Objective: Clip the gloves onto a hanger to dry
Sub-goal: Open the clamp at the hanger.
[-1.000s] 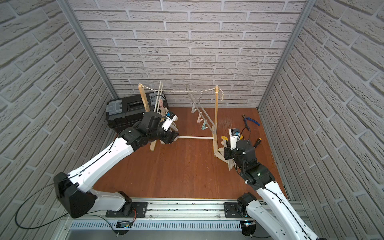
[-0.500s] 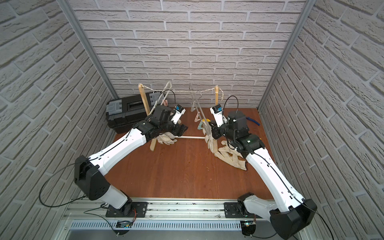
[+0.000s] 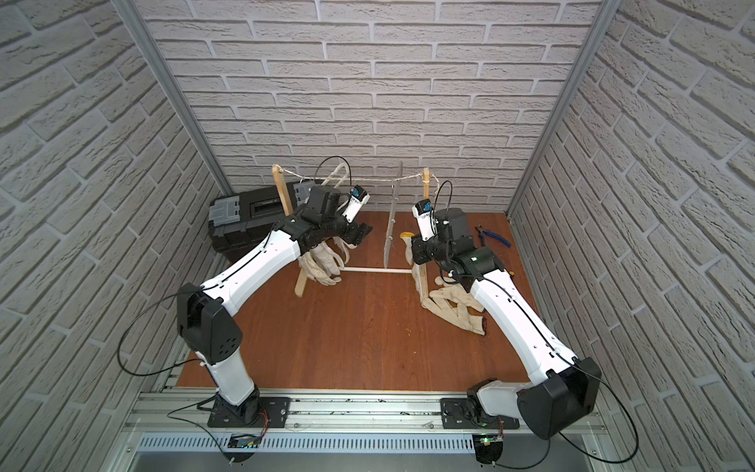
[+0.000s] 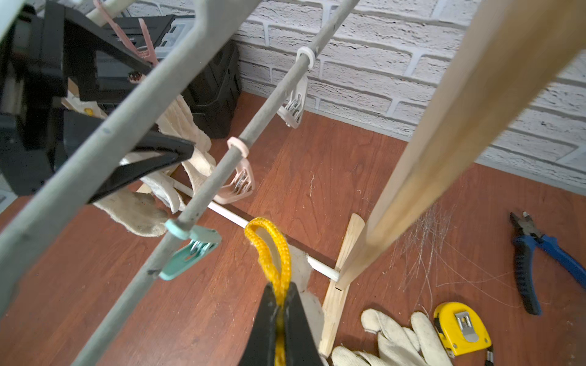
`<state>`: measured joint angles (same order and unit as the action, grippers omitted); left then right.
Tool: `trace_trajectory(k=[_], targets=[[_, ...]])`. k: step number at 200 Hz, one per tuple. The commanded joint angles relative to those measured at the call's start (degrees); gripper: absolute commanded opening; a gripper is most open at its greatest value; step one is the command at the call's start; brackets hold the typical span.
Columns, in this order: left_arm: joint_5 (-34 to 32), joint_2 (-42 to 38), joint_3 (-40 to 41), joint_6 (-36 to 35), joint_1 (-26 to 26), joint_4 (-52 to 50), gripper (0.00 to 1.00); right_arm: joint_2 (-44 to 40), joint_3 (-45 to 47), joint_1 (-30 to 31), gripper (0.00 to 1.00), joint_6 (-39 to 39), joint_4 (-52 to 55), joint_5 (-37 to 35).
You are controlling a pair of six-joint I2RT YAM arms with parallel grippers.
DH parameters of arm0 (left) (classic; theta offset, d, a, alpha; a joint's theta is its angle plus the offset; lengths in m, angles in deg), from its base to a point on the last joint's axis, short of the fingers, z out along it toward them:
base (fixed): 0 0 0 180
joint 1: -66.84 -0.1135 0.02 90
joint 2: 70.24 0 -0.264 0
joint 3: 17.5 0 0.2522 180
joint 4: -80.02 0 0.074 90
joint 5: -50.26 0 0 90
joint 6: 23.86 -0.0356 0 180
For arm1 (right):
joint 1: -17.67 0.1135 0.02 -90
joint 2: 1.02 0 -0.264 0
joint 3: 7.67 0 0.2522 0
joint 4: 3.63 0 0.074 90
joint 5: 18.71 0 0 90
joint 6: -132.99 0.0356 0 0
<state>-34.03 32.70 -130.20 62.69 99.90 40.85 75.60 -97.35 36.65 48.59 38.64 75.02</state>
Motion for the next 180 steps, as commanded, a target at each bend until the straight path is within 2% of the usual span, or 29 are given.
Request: trace_trajectory(k=[1, 20, 40, 79, 119, 180], targets=[[1.5, -1.0, -1.0, -0.4, 0.8, -0.7, 0.79, 0.9, -1.0, 1.1, 0.03, 6.7, -7.1, -2.0], [1.6, -2.4, 0.5, 0.5, 1.2, -1.2, 0.79, 1.2, 0.0, 3.1, 0.03, 9.8, -10.8, -6.6], [1.7, -4.1, 1.9, 1.8, 1.5, -1.6, 0.79, 2.3, 0.1, 6.7, 0.03, 12.6, -14.2, -14.7], [2.3, -6.5, 3.2, 3.1, 2.6, -3.3, 0.79, 6.9, -3.8, 11.4, 0.03, 18.1, -14.0, -27.6], [4.5, -8.7, 4.9, 4.7, 3.3, -3.4, 0.79, 9.7, -5.0, 11.6, 0.03, 20.0, -17.5, -24.1], [5.7, -9.0, 5.8, 5.6, 4.1, -5.3, 0.79, 10.9, -5.9, 11.6, 0.03, 15.2, -19.4, -8.8]])
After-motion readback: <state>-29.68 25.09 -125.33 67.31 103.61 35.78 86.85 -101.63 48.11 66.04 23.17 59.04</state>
